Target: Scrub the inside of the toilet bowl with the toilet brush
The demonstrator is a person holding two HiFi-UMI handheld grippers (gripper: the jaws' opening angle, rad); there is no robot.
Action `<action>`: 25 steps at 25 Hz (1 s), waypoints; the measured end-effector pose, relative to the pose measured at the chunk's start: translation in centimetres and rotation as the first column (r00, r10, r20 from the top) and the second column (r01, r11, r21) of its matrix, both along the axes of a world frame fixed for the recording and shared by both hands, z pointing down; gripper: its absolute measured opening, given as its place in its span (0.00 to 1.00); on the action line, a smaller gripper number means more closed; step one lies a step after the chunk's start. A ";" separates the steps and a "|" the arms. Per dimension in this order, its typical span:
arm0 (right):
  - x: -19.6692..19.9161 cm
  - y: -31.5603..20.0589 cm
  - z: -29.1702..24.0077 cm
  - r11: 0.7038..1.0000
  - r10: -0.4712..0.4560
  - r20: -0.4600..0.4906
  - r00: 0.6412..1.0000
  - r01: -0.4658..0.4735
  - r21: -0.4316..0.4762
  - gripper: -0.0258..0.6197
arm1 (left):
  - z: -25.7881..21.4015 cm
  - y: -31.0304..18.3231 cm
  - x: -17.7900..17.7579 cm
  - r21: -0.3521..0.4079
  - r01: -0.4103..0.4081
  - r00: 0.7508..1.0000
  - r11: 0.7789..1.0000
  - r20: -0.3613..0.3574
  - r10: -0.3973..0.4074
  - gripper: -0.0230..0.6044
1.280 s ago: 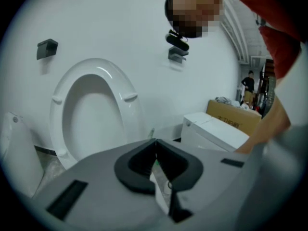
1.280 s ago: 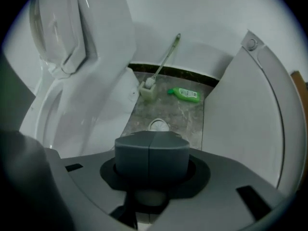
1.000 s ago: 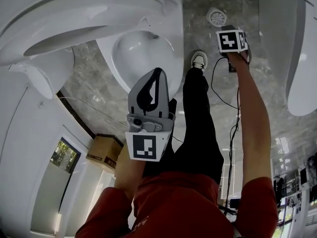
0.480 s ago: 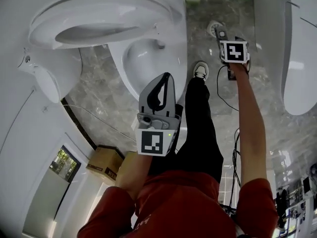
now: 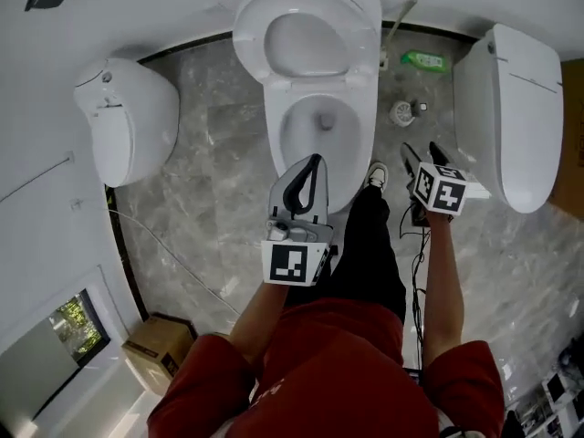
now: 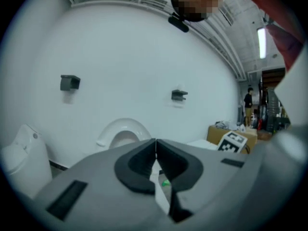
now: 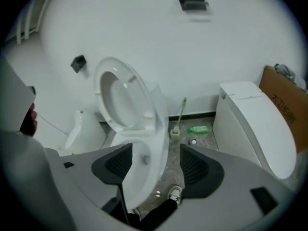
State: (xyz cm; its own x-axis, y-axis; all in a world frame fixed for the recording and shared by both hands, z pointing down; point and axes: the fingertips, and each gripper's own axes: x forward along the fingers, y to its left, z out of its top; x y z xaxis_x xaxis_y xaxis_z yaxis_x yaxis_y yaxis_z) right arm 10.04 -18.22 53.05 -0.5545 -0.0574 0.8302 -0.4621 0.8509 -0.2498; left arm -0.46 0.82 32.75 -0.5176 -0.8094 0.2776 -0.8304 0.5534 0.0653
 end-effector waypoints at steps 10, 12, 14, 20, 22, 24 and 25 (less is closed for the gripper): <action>-0.4 15.9 -33.2 0.960 -0.135 0.512 0.848 -0.015 0.279 0.51 | -18.4 15.5 -0.4 0.106 0.090 0.983 0.990 0.153 -0.105 0.03; -0.6 17.0 -38.7 0.935 -0.178 0.597 0.782 -0.055 0.351 0.48 | -21.2 16.6 -0.1 0.133 0.088 0.978 0.987 0.176 -0.110 0.03; -0.4 17.9 -43.8 0.902 -0.221 0.668 0.711 -0.112 0.417 0.38 | -24.0 17.4 0.2 0.166 0.087 0.967 0.982 0.222 -0.123 0.03; 0.4 18.9 -50.6 0.799 -0.326 0.690 0.646 -0.201 0.566 0.07 | -29.3 17.4 1.7 0.148 0.077 0.943 0.986 0.311 -0.120 0.03; 0.8 18.4 -50.9 0.802 -0.318 0.700 0.639 -0.212 0.558 0.04 | -29.7 16.8 2.2 0.144 0.078 0.935 0.987 0.333 -0.123 0.03; 1.0 18.0 -51.4 0.796 -0.321 0.703 0.635 -0.222 0.563 0.04 | -30.3 16.5 2.6 0.159 0.073 0.934 0.985 0.335 -0.124 0.03; 1.1 17.9 -51.6 0.793 -0.322 0.711 0.625 -0.233 0.563 0.04 | -30.6 16.4 2.8 0.165 0.070 0.933 0.984 0.338 -0.123 0.03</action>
State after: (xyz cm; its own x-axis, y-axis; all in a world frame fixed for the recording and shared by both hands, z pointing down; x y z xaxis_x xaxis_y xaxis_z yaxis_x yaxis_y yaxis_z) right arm 11.17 -0.35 1.44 -0.9519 -0.2966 -0.0772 -0.3006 0.9527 0.0453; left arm 2.34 17.24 2.17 -0.6377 -0.7686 -0.0508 -0.7590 0.6382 -0.1289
